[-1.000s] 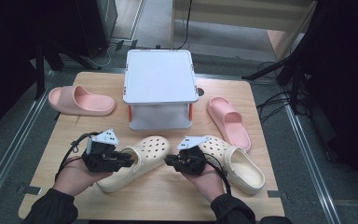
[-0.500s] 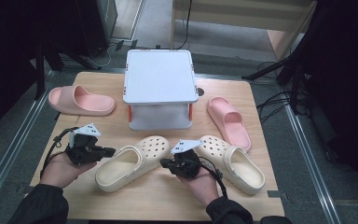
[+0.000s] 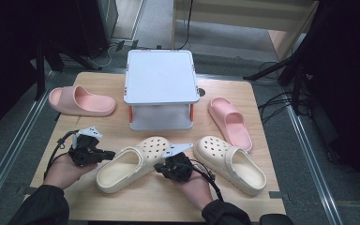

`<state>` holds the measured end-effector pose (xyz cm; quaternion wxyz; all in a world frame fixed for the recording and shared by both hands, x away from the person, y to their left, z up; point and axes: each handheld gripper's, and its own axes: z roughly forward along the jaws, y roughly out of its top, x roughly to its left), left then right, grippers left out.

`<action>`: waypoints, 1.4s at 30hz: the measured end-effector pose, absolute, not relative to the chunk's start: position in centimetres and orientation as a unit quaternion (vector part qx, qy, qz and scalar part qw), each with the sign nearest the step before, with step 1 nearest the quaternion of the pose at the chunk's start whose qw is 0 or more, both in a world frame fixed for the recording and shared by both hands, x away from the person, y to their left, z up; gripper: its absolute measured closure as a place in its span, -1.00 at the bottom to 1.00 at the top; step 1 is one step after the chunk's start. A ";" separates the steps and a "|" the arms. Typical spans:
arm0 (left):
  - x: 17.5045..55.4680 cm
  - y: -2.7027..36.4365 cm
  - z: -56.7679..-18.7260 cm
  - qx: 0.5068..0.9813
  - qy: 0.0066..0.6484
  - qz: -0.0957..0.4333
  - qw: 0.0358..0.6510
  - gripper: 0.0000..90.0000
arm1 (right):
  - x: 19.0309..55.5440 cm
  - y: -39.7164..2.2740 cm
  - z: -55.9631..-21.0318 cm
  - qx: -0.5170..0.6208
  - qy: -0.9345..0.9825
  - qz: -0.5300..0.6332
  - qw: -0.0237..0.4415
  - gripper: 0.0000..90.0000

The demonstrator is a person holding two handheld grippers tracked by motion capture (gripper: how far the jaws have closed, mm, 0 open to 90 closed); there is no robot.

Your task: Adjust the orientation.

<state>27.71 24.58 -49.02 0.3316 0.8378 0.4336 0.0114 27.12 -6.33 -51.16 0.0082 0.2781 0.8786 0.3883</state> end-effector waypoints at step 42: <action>26.2 21.4 -48.5 0.830 0.423 -0.021 0.362 0.55 | 31.8 -7.5 -50.7 0.333 0.859 0.388 0.039 0.81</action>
